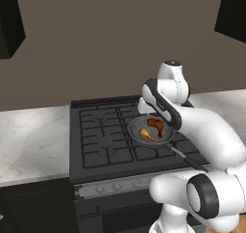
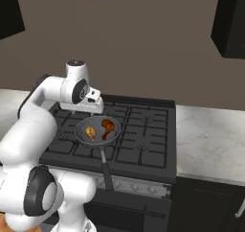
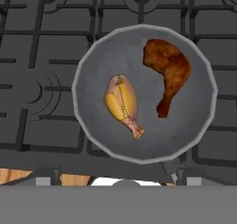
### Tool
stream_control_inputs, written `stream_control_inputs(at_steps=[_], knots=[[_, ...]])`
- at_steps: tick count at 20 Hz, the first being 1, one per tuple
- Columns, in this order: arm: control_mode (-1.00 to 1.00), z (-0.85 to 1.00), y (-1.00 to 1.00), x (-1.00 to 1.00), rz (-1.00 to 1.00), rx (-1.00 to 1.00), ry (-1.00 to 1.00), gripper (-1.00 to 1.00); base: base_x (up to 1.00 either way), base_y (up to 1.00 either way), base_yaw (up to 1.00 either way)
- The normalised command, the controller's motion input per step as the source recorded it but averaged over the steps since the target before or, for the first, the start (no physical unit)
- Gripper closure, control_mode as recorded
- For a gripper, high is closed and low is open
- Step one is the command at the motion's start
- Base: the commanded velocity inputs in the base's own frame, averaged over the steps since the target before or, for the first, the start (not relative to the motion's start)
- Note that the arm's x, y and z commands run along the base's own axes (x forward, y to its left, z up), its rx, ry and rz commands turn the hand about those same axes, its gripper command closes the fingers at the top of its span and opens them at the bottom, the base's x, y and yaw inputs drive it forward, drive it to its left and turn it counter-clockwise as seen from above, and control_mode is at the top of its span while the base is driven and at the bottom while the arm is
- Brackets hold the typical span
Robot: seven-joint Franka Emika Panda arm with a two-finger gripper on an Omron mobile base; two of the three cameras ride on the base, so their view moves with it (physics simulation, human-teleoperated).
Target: Take the chicken drumsticks from the pan and place one on each plate on the dining counter.
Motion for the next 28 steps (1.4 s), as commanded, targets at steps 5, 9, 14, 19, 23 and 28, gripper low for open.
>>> stream_control_inputs(at_steps=[5,9,14,19,23,28], knots=[[-1.0,-0.59,0.28,0.56,-0.01,-0.02,0.03,-1.0,0.0,0.0,0.0],[-1.0,-0.56,0.07,0.45,0.0,-0.12,0.05,-1.0,0.0,0.0,0.0],[-1.0,-0.47,0.0,0.38,0.0,-0.05,0.13,-1.0,0.0,0.0,0.0],[-1.0,-0.29,-0.01,0.14,0.0,0.0,0.11,-1.0,0.0,0.0,0.0],[-1.0,-0.21,0.0,0.0,0.0,0.0,0.09,-1.0,0.0,0.0,0.0],[-1.0,-0.21,-0.04,-0.08,0.0,0.0,0.01,-1.0,0.0,0.0,0.0]])
